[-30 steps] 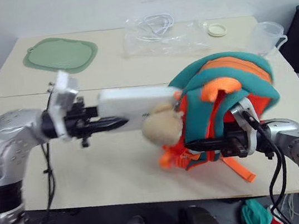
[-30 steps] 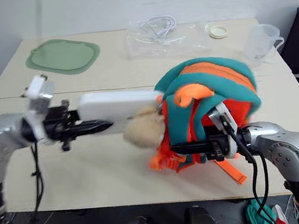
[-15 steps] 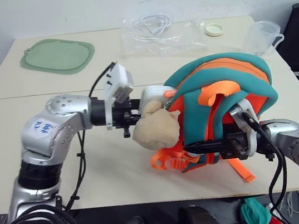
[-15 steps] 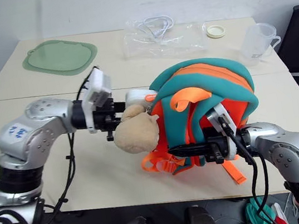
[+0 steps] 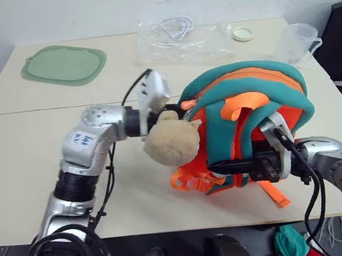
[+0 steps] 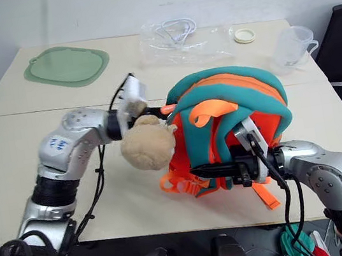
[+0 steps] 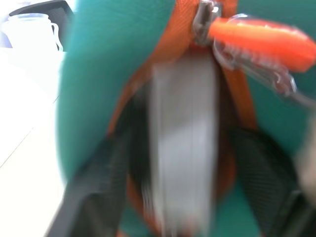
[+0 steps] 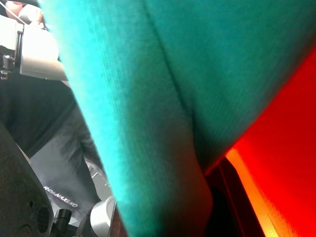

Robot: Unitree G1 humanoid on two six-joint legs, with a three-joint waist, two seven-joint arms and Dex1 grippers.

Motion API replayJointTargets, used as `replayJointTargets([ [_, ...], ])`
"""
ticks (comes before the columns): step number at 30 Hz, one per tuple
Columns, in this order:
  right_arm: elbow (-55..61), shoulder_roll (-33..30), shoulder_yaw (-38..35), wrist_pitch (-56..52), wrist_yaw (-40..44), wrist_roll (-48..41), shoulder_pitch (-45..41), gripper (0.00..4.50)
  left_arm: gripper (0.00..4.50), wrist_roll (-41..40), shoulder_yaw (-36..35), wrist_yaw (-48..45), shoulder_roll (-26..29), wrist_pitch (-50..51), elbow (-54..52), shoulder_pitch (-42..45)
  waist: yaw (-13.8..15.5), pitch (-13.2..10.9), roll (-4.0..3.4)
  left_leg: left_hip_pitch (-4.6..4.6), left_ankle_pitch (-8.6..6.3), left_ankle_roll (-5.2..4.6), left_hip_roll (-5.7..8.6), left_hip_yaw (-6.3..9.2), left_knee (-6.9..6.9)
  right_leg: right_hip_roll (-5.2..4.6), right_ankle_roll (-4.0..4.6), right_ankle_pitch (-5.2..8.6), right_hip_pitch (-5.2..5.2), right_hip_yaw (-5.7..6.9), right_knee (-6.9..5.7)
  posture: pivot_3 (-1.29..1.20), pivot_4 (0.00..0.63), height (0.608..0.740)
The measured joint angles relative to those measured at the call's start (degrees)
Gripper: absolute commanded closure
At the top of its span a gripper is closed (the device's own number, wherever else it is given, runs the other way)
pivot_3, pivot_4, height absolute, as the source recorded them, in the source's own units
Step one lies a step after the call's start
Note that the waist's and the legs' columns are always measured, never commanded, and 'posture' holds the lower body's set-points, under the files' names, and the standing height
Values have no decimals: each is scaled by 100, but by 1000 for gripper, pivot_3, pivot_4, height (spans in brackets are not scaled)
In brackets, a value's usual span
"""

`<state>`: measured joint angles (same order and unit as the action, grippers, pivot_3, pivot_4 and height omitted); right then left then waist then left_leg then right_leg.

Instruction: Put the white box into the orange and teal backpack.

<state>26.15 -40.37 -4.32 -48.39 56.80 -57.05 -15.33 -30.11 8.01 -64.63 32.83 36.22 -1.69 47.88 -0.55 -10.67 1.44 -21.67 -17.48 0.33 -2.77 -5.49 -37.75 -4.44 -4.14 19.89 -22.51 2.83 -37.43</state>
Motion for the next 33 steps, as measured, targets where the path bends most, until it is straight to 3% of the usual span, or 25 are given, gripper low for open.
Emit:
replayJointTargets([
  [2,12,1,-7,78,-2,24,58,4455,14,-114,-188,-544,553,-24,30,-135,-25,0,0,0,0,0,1,0,1,-1,1,0,0,0,0,0,150,740],
  [7,-15,3,-28,230,43,117,117,4455,0,-83,-466,-1733,1708,-450,442,-681,-29,0,-1,0,-1,-2,2,0,1,-2,3,2,0,2,2,0,150,740],
  [11,-96,3,-39,341,134,175,120,4455,0,-390,-860,-1839,1685,-448,274,-1029,34,0,0,-3,-7,-13,4,2,-1,-10,3,1,2,1,4,0,150,740],
  [20,-245,3,-33,358,280,272,108,4455,0,-1196,-1134,-583,714,212,-1200,-1215,-8,0,-1,-12,-8,-14,0,10,-14,-4,-2,-1,2,1,0,0,150,740],
  [27,-343,31,-21,352,296,310,43,4455,2042,-929,-1030,-186,426,-55,-1084,-1297,17,0,0,-10,-7,-12,3,10,-19,-5,-2,-1,3,1,-2,0,150,740],
  [33,-345,157,-1,359,156,315,37,4455,3740,-759,-1116,-249,775,-236,-634,-1522,-10,0,-1,-8,-7,-12,0,10,-18,-4,-1,-1,2,2,-5,0,150,740],
])
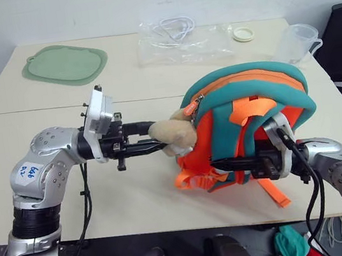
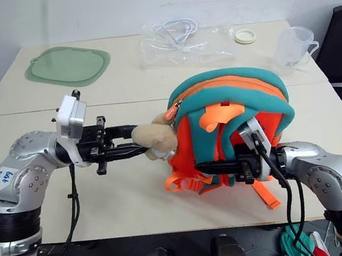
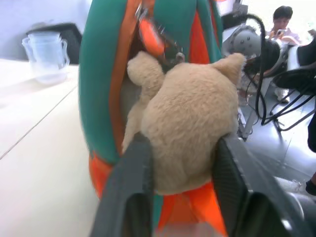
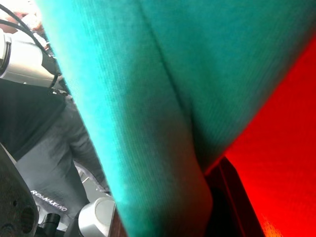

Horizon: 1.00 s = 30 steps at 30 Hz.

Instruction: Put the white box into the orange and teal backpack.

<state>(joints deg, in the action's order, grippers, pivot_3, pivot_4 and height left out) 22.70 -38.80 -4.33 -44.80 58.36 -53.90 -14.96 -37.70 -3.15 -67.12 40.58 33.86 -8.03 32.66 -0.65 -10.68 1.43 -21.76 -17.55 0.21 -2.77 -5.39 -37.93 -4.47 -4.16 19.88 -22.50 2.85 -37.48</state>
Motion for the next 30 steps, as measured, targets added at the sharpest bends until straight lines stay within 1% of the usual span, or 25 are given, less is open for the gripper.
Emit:
replayJointTargets([
  [3,3,126,-5,38,-140,-2,13,4455,4164,197,-110,-22,277,-193,498,-11,-9,0,0,0,0,0,0,0,0,-1,0,0,0,0,0,0,150,740],
  [8,24,158,-54,114,-311,-6,76,4455,4168,548,-176,-69,471,-556,1170,72,4,0,0,-1,-2,-2,3,0,0,-5,0,0,0,1,2,0,150,740],
  [12,81,230,-76,170,-423,-11,203,4455,4168,1122,336,-354,615,-971,1361,29,4,0,0,0,-2,-2,2,-2,1,-4,0,0,0,0,1,0,150,740],
  [17,132,311,-110,237,-548,-18,303,4455,4168,1478,735,-155,211,-971,1574,16,14,0,0,-1,-3,-3,2,-2,0,-4,0,0,0,0,-2,0,150,740],
  [20,163,361,-115,289,-605,-17,374,4455,4168,1843,1069,-191,213,-1291,1579,-96,-10,1,-1,1,-3,-3,2,-4,3,-3,0,0,-1,-1,-1,0,150,740],
  [22,168,383,-115,353,-631,-10,448,4455,4168,1931,1149,-257,210,-1541,1581,-277,-34,1,-1,1,-3,-3,0,-3,4,-3,0,0,-1,-1,-1,0,150,740],
  [24,173,386,-115,412,-686,15,476,4455,3536,1878,1065,-268,204,-1528,1538,-386,-43,1,-1,2,-7,-10,0,-2,4,-6,0,0,0,-1,-2,0,150,740],
  [25,185,404,-118,495,-732,81,486,4455,3300,1786,986,-256,196,-1425,1497,-454,-50,1,-1,3,-12,-20,0,-2,4,-6,0,0,1,-1,-3,0,150,740],
  [26,188,427,-128,564,-788,129,500,4455,2894,1689,881,-244,163,-1327,1442,-541,-59,1,-1,2,-13,-22,0,-1,4,-6,0,0,1,-1,-2,0,150,740],
  [27,190,485,-172,625,-855,145,524,4455,2669,1546,754,-235,139,-1227,1341,-659,-73,1,-1,2,-12,-19,-1,0,4,-6,0,0,0,-1,-3,0,150,740],
  [28,190,551,-256,646,-961,141,546,4105,2264,1415,641,-242,140,-1130,1239,-767,-86,0,-1,1,-9,-14,-2,1,4,-6,0,0,-1,0,-2,0,150,740],
  [29,190,554,-302,650,-1017,133,549,3738,1967,1337,557,-243,173,-1081,1175,-841,-92,1,-1,1,-7,-11,-2,0,4,-6,0,0,-1,-1,-3,0,150,740],
  [30,206,480,-336,637,-1017,113,554,3468,1628,1269,435,-256,283,-1047,1064,-946,-102,0,-1,1,-6,-9,-2,0,5,-6,0,0,-2,-1,-1,0,150,740],
])
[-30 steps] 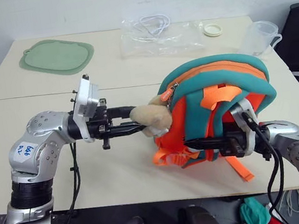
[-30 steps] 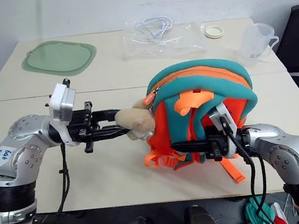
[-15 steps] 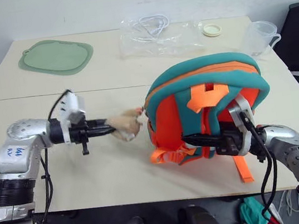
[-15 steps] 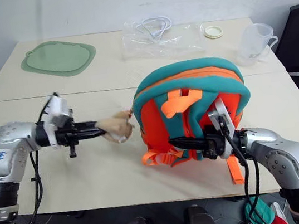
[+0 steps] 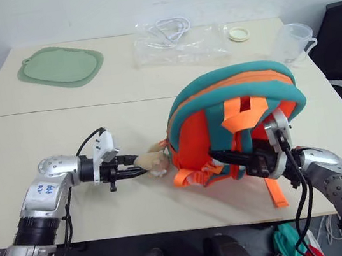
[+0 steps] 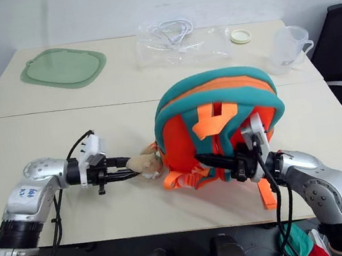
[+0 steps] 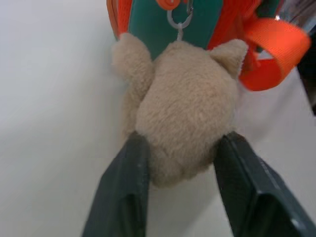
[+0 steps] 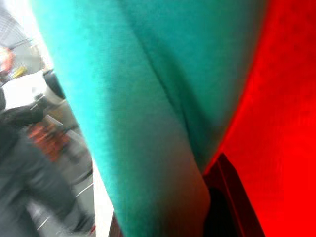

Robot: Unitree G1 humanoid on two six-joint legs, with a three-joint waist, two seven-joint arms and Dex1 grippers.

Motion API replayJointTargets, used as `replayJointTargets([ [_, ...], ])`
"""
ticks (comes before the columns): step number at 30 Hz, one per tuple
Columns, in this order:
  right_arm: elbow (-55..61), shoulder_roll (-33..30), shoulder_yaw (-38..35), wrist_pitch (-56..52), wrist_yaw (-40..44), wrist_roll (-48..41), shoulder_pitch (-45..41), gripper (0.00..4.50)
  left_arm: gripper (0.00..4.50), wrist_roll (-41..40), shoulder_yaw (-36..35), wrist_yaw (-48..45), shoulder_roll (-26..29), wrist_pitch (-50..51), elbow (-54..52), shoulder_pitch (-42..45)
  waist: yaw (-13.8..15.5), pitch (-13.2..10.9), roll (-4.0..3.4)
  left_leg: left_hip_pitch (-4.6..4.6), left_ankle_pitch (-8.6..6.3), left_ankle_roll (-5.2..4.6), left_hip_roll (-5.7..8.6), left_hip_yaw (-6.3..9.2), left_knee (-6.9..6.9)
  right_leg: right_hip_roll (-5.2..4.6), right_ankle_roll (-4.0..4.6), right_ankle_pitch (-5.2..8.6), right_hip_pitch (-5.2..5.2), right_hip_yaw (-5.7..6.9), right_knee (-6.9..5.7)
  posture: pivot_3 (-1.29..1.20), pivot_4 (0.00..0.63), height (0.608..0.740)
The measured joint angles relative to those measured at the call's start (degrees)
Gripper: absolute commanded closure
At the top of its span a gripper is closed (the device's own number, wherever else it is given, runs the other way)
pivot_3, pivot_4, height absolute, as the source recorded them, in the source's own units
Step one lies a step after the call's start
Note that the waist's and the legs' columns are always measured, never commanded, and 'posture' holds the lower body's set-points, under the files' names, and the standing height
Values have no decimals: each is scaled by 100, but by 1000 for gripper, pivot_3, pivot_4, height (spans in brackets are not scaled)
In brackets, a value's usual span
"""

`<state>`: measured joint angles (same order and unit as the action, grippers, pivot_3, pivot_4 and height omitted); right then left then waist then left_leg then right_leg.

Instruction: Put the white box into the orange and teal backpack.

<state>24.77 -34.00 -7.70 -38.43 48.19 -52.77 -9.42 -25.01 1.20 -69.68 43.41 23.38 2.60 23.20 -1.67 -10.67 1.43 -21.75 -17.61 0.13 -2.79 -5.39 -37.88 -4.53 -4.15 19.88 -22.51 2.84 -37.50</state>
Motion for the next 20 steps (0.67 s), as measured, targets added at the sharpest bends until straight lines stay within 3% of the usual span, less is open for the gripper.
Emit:
replayJointTargets([
  [5,430,-871,-427,227,522,262,654,1861,158,-170,-962,-256,765,-171,-120,-847,13,-1,-2,3,-8,-13,1,0,24,-3,3,1,1,2,17,0,150,740],
  [10,247,-1397,-1211,1756,1752,1463,2365,153,0,-185,-2102,-535,1151,-600,49,-2236,37,-1,-1,15,-9,-15,6,-4,47,-5,1,0,16,2,47,0,150,740],
  [16,-1133,-1394,-2424,3472,2608,2012,2727,31,0,-117,-3040,-547,958,-1491,-133,-3508,16,0,0,79,-22,-20,4,-2,73,-12,3,-1,68,4,64,0,150,740],
  [20,-1811,-1520,-2547,3937,2769,2144,2381,31,0,-94,-3247,-471,772,-1845,-479,-3988,4,-1,-3,84,-23,-11,0,0,83,-14,17,5,65,4,63,0,150,740],
])
